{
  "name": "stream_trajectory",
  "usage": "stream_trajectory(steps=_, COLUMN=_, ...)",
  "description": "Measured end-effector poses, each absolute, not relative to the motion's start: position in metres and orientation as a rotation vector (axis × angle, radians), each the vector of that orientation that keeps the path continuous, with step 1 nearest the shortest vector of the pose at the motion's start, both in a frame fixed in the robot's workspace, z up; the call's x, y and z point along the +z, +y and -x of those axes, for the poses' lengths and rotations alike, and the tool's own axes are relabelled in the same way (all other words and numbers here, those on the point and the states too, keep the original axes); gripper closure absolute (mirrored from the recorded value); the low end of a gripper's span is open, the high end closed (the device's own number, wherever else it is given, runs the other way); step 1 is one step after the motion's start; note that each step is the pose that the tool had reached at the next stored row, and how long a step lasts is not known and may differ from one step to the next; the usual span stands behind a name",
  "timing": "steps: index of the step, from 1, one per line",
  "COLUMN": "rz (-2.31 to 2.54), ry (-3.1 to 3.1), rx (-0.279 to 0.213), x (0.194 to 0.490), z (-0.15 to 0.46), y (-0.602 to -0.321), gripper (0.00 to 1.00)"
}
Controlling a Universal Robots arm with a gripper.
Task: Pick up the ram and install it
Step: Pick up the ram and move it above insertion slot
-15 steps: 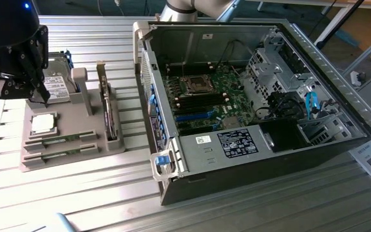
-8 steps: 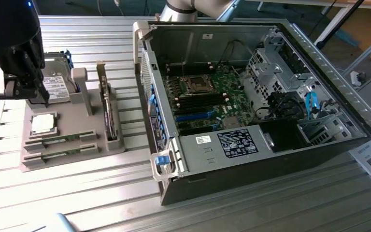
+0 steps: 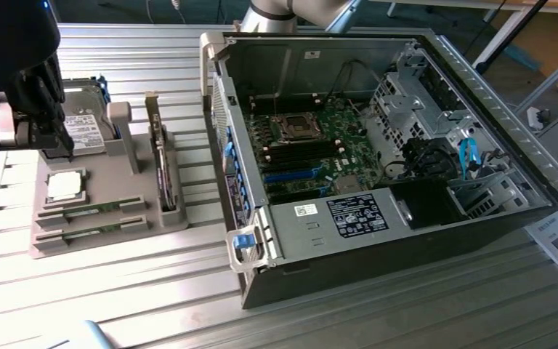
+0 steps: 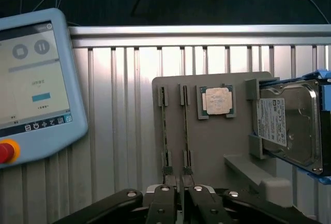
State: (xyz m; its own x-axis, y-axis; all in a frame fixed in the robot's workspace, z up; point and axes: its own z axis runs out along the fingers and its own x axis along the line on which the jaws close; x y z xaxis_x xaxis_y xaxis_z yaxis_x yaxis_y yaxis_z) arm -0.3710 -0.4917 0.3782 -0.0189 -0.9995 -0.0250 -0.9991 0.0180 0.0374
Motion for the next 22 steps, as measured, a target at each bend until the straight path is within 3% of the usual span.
stream_trajectory(steps=1, rz=-2.195, ry=-2.235, rx=-0.069, x=0.378, z=0.371, y=-0.492, gripper=0.70)
stream_trajectory(steps=22, rz=-2.194, ry=-2.233, rx=-0.072, x=0.342, z=0.371, y=-0.493, gripper=0.70)
